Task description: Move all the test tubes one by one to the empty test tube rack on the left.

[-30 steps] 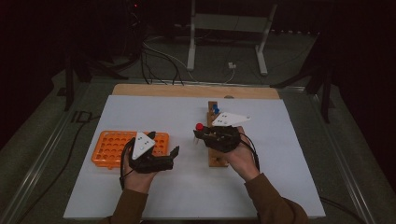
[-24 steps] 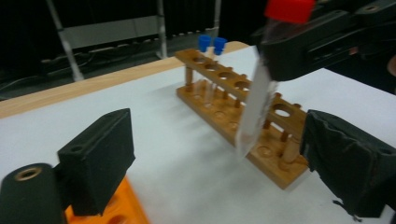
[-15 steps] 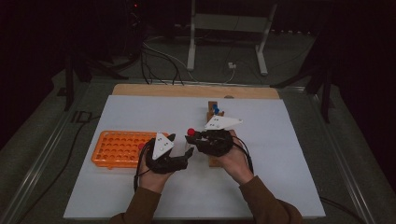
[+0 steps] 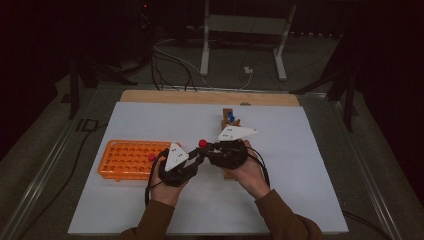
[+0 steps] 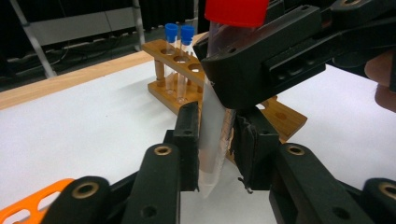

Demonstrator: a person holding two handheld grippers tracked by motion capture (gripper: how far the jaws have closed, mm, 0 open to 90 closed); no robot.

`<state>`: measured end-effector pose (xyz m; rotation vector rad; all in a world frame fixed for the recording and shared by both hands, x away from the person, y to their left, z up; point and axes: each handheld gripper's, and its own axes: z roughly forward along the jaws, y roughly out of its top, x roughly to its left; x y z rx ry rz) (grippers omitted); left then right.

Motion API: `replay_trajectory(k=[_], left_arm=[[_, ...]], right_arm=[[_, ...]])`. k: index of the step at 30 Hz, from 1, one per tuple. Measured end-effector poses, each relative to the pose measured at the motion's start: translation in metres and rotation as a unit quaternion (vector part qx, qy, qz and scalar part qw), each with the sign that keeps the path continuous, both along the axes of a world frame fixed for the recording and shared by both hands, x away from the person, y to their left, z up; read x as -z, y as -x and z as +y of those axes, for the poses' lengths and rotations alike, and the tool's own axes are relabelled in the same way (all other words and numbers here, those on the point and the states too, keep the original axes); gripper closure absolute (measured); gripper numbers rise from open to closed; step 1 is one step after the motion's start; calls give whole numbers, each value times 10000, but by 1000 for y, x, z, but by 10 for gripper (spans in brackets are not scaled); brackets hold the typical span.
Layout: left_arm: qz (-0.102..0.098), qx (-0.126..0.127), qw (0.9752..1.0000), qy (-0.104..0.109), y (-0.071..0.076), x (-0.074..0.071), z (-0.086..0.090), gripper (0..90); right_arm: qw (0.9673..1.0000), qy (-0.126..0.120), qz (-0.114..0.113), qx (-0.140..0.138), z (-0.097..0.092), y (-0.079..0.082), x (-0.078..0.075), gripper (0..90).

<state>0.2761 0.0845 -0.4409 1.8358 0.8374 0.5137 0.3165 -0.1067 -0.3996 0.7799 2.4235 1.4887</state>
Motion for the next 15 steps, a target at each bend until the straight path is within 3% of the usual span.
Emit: replay_trajectory(k=[4, 10, 15], left_arm=[[35, 43, 10000, -3, 0, 1, -1, 742], [69, -3, 10000, 8, 0, 2, 4, 745], [100, -47, 9999, 72, 1, 2, 10, 745]], right_arm=[[10000, -16, 12, -29, -1, -1, 2, 734], [9999, -112, 23, -98, -6, -2, 0, 482], [9999, -133, 45, 77, -13, -4, 0, 323]])
